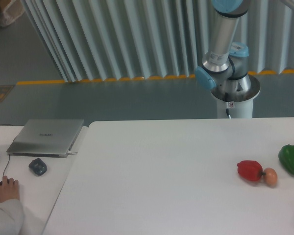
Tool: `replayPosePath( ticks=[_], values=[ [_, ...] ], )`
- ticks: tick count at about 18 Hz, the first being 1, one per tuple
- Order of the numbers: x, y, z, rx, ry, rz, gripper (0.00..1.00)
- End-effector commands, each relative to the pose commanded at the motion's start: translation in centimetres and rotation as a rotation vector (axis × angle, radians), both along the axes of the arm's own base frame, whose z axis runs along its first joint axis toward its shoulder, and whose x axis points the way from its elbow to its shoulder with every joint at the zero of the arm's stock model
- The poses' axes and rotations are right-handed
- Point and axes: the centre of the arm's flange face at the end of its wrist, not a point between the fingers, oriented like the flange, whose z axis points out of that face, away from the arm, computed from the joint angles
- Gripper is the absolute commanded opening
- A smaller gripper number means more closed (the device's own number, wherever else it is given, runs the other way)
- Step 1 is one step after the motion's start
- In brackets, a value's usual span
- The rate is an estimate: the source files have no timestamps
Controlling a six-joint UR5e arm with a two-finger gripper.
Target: Place the yellow pepper in a basket
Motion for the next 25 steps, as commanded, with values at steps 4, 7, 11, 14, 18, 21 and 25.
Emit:
replayPosePath(
  ticks=[4, 7, 11, 14, 18, 21, 25],
  values=[
    [1.0, 2.5, 2.4, 0.233, -0.003, 0.174, 1.00],
    [5.0, 10.1, 4.0, 0.286, 0.010, 0.256, 1.00],
    [8.7, 15.7, 4.6, 0.325, -0.013, 0.381, 1.00],
    [9.0, 16.3, 4.8, 0.357, -0.065, 0.384, 1.00],
    [9.7, 16.8, 5.0, 0.391, -0.110, 0.387, 1.00],
    [10.0, 17.2, 4.7, 0.404, -0.132, 0.385, 1.00],
    [10.0, 17.2, 4.6, 0.400, -0.131, 0.384, 1.00]
  ],
)
